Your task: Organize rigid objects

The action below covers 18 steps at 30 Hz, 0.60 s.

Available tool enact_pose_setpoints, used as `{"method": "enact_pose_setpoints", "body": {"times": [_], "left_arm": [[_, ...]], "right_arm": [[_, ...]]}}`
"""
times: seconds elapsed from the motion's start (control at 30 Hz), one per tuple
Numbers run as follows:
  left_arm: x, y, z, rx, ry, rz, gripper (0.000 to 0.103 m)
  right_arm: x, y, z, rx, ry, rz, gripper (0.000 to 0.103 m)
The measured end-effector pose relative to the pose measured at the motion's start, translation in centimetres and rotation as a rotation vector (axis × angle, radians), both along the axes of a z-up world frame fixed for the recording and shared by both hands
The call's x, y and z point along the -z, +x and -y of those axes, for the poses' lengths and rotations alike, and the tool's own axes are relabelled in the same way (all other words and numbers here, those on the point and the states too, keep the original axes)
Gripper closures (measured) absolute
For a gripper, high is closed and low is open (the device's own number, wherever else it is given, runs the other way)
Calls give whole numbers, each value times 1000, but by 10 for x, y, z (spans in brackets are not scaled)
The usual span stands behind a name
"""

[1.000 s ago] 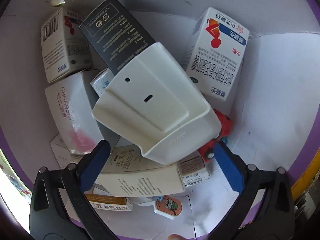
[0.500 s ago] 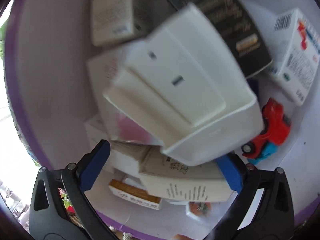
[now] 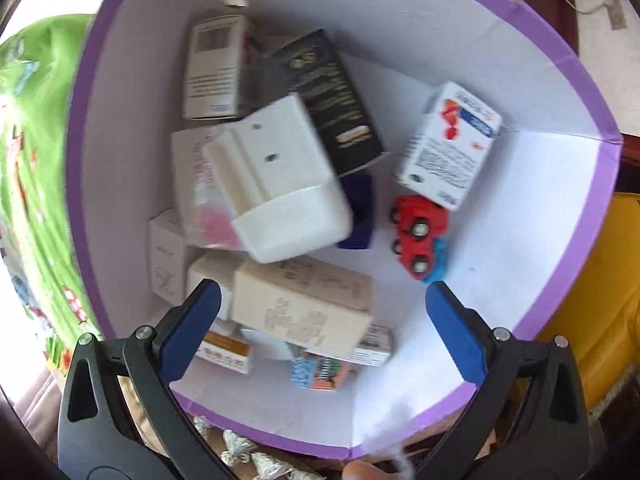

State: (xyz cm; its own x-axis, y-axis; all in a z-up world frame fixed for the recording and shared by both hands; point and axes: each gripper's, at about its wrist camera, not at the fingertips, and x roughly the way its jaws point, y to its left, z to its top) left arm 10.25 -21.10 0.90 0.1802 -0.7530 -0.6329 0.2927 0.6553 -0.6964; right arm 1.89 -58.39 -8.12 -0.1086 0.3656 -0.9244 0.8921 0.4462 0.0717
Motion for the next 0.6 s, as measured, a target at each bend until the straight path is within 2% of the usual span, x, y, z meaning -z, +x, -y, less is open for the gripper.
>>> {"method": "enact_pose_setpoints", "body": {"times": [0.07, 0.23, 0.27, 0.33, 0.4, 0.47, 0.6], "left_arm": [[-3, -1, -2, -2, -3, 12, 23], [-1, 1, -5, -20, -11, 0, 23], [-2, 1, -5, -17, -8, 4, 23], [-2, 1, -4, -16, -7, 11, 23], [-1, 2, -5, -19, -11, 5, 23], [-1, 3, -5, -22, -11, 4, 23], [-1, 3, -3, -16, -9, 6, 23]], "right_arm": [[11, 0, -2, -21, -15, -51, 0], [28, 24, -25, -89, -59, -72, 0], [29, 37, -28, -94, -41, -55, 0], [41, 43, -29, -84, -2, -98, 0], [47, 51, -31, -89, -24, -131, 0], [46, 62, -34, -94, -41, -119, 0], [44, 82, -27, -106, -5, -95, 0]]}}
